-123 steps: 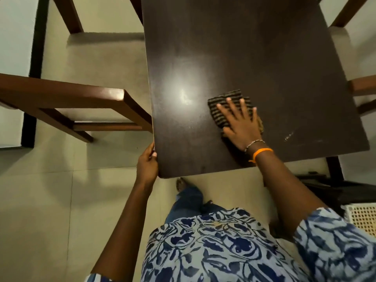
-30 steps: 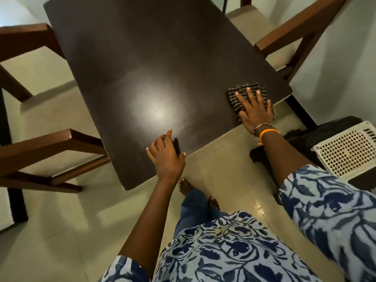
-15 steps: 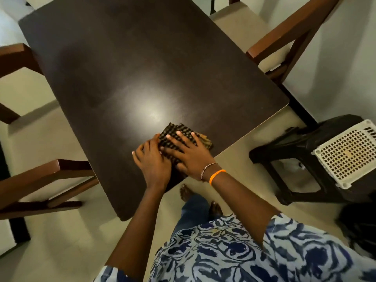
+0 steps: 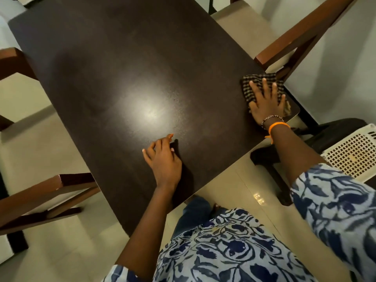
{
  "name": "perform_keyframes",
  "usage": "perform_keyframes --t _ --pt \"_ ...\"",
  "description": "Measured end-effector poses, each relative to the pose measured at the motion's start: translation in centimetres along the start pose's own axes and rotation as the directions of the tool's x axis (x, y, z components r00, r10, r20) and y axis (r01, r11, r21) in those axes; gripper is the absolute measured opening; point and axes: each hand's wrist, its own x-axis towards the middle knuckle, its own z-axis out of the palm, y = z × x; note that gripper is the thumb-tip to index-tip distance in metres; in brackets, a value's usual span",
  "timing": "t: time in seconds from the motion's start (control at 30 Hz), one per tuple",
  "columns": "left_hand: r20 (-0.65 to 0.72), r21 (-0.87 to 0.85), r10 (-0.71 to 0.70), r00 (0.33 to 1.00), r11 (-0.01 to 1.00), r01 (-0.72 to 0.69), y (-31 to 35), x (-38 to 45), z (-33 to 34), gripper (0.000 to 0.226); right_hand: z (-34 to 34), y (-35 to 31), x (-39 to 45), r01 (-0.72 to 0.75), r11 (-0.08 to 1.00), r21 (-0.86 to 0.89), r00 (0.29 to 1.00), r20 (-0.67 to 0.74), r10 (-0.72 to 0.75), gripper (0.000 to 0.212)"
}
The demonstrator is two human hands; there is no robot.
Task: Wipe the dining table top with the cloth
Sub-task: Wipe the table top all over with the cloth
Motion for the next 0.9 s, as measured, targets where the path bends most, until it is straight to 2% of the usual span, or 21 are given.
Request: perform_keyframes --t 0.1,0.23,0.3,0.4,0.47,0.53,0.57,0.8,0.9 --pt "-0.013 -0.029 -0.013 1.000 0.999 0.013 -0.1 0.6 -0.3 0.045 0.7 -2.7 -1.4 -0.006 1.000 0.001 1.000 0.007 0.006 0.064" --pt "-0.034 -0.068 -0.028 0.999 0.997 0.026 0.5 1.4 -0.5 0.046 3.6 -8.8 -6.7 0.269 0.960 -0.082 0.963 0.053 -0.266 0.072" --pt "-0.067 -0.081 -0.040 0.997 0.996 0.035 1.1 1.9 -0.5 0.047 5.4 -12.0 -9.9 0.463 0.884 -0.068 0.883 0.121 -0.453 0.069" --pt "-0.110 -0.093 -0.079 0.991 0.993 0.069 2.0 2.6 -0.4 0.045 7.6 -14.5 -13.0 0.727 0.684 -0.061 0.671 0.273 -0.689 0.065" --pt "-0.121 -0.090 -0.086 0.989 0.993 0.076 2.6 3.1 -0.2 0.045 7.6 -13.8 -12.4 0.817 0.573 -0.065 0.564 0.297 -0.771 0.064" --pt "-0.130 -0.080 -0.104 0.986 0.992 0.094 3.2 3.7 0.2 0.046 6.5 -12.1 -10.2 0.846 0.528 -0.080 0.527 0.284 -0.801 0.066" --pt "-0.134 -0.080 -0.118 0.984 0.991 0.108 3.6 3.9 0.5 0.046 5.8 -10.9 -8.7 0.837 0.539 -0.090 0.542 0.265 -0.797 0.068" --pt "-0.138 -0.116 -0.167 0.976 0.982 0.152 9.3 4.6 4.5 0.049 -0.6 -1.4 4.6 0.636 0.751 -0.177 0.771 0.112 -0.626 0.071" --pt "-0.151 -0.117 -0.160 0.975 0.983 0.143 11.8 4.9 6.4 0.051 -1.8 -0.7 9.2 0.573 0.803 -0.162 0.819 0.078 -0.568 0.068"
